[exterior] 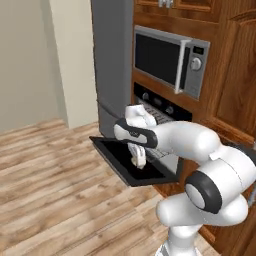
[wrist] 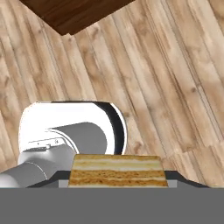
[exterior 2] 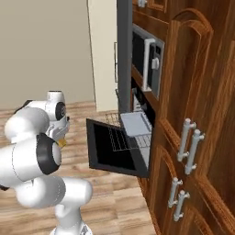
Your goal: Take the baked cake out of the oven and place it on the plate for cooling. Then close the oven door.
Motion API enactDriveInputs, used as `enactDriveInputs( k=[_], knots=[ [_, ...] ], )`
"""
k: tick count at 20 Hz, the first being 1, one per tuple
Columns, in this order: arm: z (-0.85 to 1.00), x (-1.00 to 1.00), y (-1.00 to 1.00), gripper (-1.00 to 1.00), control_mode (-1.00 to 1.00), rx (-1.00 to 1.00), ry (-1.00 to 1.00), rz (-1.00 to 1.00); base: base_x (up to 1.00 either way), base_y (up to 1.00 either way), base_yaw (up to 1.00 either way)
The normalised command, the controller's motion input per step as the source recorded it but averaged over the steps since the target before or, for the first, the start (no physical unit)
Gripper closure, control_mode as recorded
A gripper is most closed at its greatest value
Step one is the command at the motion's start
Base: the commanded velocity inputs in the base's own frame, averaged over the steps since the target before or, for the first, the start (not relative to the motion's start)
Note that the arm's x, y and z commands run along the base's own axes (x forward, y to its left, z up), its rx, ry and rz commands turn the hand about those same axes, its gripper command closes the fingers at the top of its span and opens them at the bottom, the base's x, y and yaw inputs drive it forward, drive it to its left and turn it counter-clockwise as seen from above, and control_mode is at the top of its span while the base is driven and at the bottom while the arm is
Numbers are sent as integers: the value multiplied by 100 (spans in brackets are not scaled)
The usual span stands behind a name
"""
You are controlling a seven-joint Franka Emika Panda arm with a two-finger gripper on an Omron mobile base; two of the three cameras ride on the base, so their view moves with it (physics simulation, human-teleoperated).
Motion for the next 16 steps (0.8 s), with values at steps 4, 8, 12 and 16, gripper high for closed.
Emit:
enactDriveInputs(
  k=[4,8,12,16],
  knots=[
    [0,0,0,100,100,0,0,0,-34,22,84],
    [0,0,0,100,100,0,0,0,-22,17,80],
    [0,0,0,100,100,0,0,0,-5,15,74],
    [0,0,0,100,100,0,0,0,0,17,70]
  ],
)
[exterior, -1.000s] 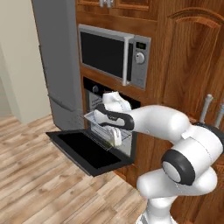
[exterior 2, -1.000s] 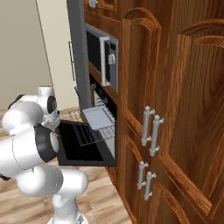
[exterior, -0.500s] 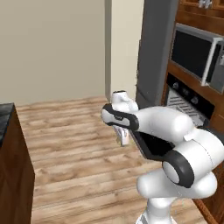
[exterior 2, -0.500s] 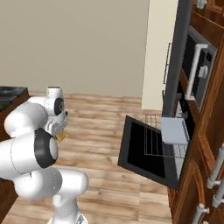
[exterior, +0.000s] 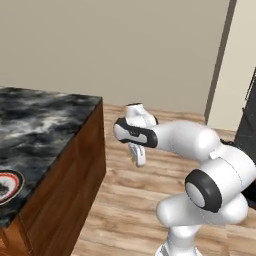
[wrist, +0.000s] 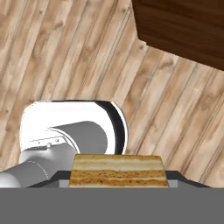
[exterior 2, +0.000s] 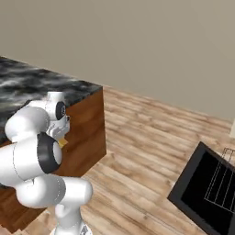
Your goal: Take the baked cake out of the oven and place it on the plate for cooling. Then close the oven door.
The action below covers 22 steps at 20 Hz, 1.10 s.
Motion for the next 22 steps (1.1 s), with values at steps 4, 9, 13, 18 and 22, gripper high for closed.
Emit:
enactDriveInputs(
  k=[4,9,13,18,22],
  knots=[
    [0,0,0,100,100,0,0,0,0,16,67],
    [0,0,0,100,100,0,0,0,15,57,39],
    [0,0,0,100,100,0,0,0,73,99,1],
    [0,0,0,100,100,0,0,0,68,98,0],
    [0,0,0,100,100,0,0,0,11,90,0]
  ],
)
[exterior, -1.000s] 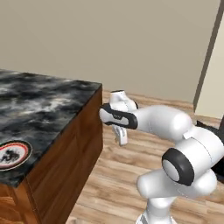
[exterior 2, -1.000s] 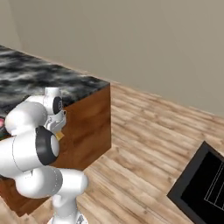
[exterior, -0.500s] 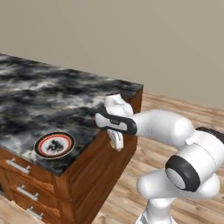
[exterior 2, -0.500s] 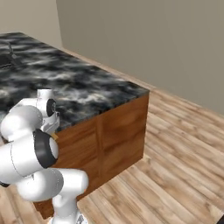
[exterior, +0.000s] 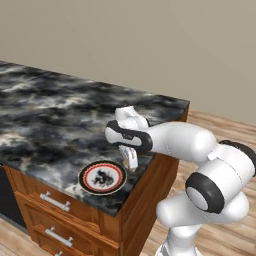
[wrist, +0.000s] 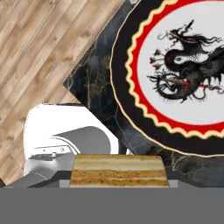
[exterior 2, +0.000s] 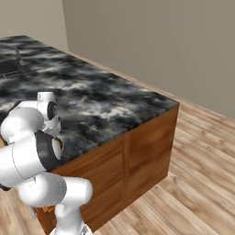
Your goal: Take the baked cake out of the oven and place it on the plate for cooling. Then close the oven door.
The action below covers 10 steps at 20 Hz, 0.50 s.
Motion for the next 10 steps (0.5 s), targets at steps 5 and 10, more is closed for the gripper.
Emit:
enactDriveInputs(
  k=[5,10],
  knots=[
    [-1,11,58,100,-100,-2,2,-1,0,16,0],
    [-28,63,85,100,-100,-3,0,-6,0,0,0]
  ],
)
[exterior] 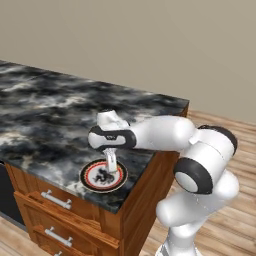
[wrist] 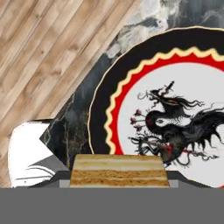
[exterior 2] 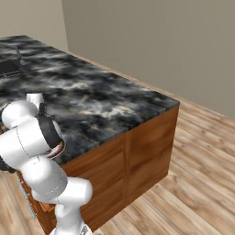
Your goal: Take the baked cake out of the oven and place it on the plate for cooling. Then close the oven door.
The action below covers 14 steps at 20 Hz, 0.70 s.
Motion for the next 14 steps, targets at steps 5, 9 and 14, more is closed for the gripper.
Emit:
enactDriveInputs(
  k=[5,9,14],
  knots=[
    [-38,60,55,100,-100,-11,0,-13,0,0,0],
    [-29,29,6,100,-100,-15,-2,-20,0,0,0],
    [-30,8,0,100,-100,-15,-3,-19,0,0,0]
  ],
)
